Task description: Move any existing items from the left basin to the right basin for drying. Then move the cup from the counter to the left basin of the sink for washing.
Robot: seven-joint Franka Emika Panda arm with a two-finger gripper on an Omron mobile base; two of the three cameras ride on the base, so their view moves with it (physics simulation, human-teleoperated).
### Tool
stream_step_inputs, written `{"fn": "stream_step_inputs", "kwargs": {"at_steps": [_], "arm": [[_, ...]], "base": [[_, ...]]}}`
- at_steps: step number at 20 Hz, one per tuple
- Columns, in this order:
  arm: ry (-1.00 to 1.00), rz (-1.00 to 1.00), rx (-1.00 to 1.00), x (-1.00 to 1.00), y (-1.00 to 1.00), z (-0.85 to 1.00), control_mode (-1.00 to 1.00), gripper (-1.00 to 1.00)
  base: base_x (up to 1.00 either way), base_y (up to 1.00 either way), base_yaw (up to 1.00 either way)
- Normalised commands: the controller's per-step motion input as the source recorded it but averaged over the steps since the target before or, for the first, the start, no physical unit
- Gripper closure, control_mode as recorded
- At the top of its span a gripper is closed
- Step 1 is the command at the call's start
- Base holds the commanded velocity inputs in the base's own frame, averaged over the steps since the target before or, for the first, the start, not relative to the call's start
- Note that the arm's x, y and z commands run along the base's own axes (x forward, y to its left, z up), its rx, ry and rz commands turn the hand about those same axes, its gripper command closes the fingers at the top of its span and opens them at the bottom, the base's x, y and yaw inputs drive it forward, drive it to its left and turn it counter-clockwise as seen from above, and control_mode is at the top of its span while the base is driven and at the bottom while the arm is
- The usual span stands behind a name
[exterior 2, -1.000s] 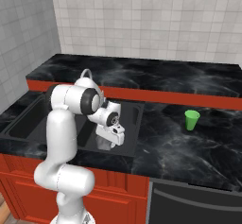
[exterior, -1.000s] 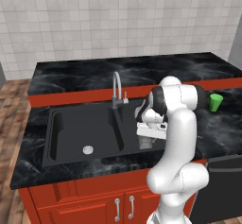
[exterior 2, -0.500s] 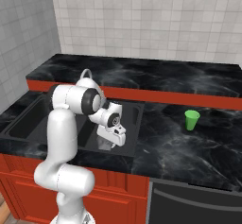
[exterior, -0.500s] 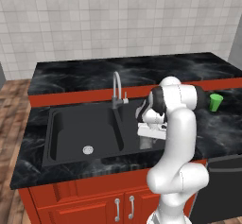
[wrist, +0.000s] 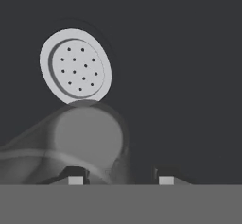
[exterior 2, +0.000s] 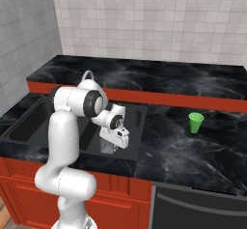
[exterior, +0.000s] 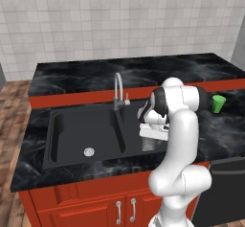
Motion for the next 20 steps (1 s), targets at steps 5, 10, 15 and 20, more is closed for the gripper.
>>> {"fn": "stream_step_inputs", "kwargs": {"at_steps": [5,10,15,20], "arm": [[0.0,0.0,0.0,-0.05,0.0,0.06,-1.0,-1.0],[0.0,0.0,0.0,-0.15,0.0,0.13,-1.0,-1.0],[0.0,0.0,0.0,-0.03,0.0,0.21,-1.0,-1.0],[0.0,0.0,0.0,-0.01,0.0,0.31,-1.0,-1.0]], "base": [[0.0,0.0,0.0],[0.0,0.0,0.0],[0.0,0.0,0.0],[0.0,0.0,0.0]]}}
